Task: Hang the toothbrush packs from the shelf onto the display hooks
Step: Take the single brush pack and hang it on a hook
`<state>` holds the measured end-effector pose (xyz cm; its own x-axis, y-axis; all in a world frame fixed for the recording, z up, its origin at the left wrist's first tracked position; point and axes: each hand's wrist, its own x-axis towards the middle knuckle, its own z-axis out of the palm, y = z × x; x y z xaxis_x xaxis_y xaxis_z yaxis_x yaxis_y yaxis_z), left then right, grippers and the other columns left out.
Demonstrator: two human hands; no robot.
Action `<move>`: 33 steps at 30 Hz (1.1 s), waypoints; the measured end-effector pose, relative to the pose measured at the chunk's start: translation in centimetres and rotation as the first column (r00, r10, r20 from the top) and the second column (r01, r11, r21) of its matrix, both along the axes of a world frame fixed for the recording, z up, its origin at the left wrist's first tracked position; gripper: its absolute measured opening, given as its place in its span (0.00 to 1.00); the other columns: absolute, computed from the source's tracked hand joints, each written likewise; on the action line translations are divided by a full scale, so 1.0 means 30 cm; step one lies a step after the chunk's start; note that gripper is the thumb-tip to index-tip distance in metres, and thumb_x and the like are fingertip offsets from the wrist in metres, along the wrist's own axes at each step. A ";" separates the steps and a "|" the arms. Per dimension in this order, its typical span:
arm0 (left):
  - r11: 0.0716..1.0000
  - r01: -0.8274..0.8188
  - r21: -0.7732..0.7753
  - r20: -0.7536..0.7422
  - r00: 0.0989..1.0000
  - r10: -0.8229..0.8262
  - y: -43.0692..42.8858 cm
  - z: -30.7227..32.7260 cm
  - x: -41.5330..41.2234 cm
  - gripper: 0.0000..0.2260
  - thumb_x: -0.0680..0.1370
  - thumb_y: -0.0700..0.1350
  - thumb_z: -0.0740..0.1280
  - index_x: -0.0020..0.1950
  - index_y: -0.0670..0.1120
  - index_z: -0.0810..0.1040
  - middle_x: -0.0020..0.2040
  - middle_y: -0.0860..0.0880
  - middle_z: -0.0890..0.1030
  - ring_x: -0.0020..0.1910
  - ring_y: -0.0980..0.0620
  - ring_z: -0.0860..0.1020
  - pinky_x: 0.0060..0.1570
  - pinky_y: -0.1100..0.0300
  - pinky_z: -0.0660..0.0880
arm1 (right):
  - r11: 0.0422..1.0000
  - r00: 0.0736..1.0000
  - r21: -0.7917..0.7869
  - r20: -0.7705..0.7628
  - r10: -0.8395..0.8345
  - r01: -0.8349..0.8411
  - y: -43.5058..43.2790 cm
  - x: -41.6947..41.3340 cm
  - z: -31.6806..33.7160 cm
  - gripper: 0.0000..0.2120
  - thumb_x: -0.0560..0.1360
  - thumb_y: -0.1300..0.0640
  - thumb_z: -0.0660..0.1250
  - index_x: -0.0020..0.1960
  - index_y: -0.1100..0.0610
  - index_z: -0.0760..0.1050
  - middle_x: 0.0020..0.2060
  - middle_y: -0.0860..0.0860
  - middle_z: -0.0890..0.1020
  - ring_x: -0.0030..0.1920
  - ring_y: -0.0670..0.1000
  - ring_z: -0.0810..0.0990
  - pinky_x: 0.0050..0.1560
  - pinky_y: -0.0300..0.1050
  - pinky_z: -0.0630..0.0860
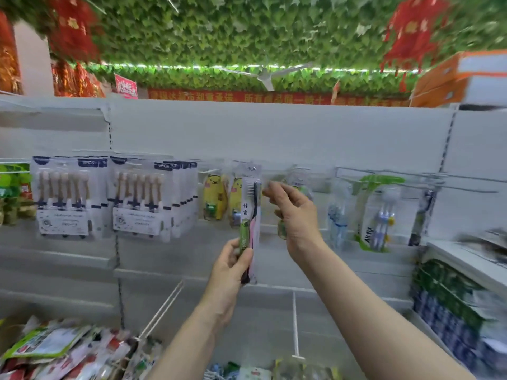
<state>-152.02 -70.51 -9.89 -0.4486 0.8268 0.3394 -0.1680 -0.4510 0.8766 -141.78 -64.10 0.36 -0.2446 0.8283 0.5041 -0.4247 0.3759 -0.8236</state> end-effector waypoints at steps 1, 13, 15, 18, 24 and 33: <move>1.000 0.016 -0.005 0.004 1.000 -0.016 0.023 -0.003 0.091 0.06 0.81 0.40 0.64 0.56 0.48 0.76 0.39 0.54 0.83 0.34 0.59 0.79 0.33 0.64 0.72 | 1.000 1.000 -0.006 0.011 -0.010 0.010 0.016 0.091 -0.006 0.08 0.76 0.52 0.71 0.52 0.54 0.82 0.46 0.48 0.87 0.43 0.38 0.82 0.45 0.32 0.74; 0.981 0.183 -0.071 -0.001 0.983 -0.183 0.274 -0.046 0.978 0.05 0.80 0.42 0.66 0.56 0.49 0.76 0.43 0.49 0.82 0.44 0.49 0.76 0.45 0.52 0.71 | 0.987 0.984 -0.066 0.111 -0.139 0.147 0.230 0.978 -0.109 0.05 0.74 0.56 0.75 0.48 0.55 0.82 0.40 0.48 0.83 0.38 0.37 0.80 0.41 0.28 0.73; 0.976 0.195 -0.097 -0.021 0.980 -0.198 0.309 -0.040 1.043 0.05 0.80 0.42 0.67 0.56 0.49 0.76 0.45 0.47 0.82 0.45 0.47 0.76 0.48 0.49 0.71 | 0.982 0.980 -0.072 0.103 -0.169 0.177 0.253 1.053 -0.106 0.05 0.74 0.58 0.75 0.49 0.56 0.81 0.41 0.50 0.83 0.36 0.37 0.79 0.38 0.27 0.73; 0.965 0.221 -0.142 -0.065 0.971 -0.231 0.364 -0.033 1.126 0.07 0.80 0.41 0.68 0.57 0.50 0.77 0.43 0.49 0.83 0.43 0.49 0.79 0.47 0.50 0.74 | 0.968 0.971 -0.084 0.062 -0.233 0.238 0.292 1.159 -0.117 0.05 0.73 0.59 0.75 0.48 0.56 0.82 0.40 0.50 0.83 0.35 0.38 0.80 0.37 0.29 0.73; 0.929 0.279 -0.242 -0.111 0.944 -0.312 0.466 -0.076 1.285 0.08 0.78 0.42 0.70 0.56 0.49 0.80 0.47 0.47 0.84 0.46 0.49 0.81 0.45 0.55 0.77 | 0.935 0.950 -0.173 0.031 -0.310 0.310 0.362 1.349 -0.154 0.10 0.71 0.57 0.77 0.51 0.58 0.83 0.41 0.49 0.85 0.42 0.44 0.81 0.49 0.37 0.77; 0.911 0.319 -0.260 -0.062 0.936 -0.345 0.609 -0.057 1.458 0.06 0.78 0.41 0.70 0.54 0.48 0.80 0.45 0.48 0.85 0.42 0.51 0.83 0.43 0.55 0.76 | 0.907 0.924 -0.177 0.119 -0.364 0.381 0.498 1.514 -0.126 0.13 0.73 0.56 0.75 0.55 0.60 0.82 0.43 0.50 0.84 0.36 0.38 0.80 0.39 0.33 0.74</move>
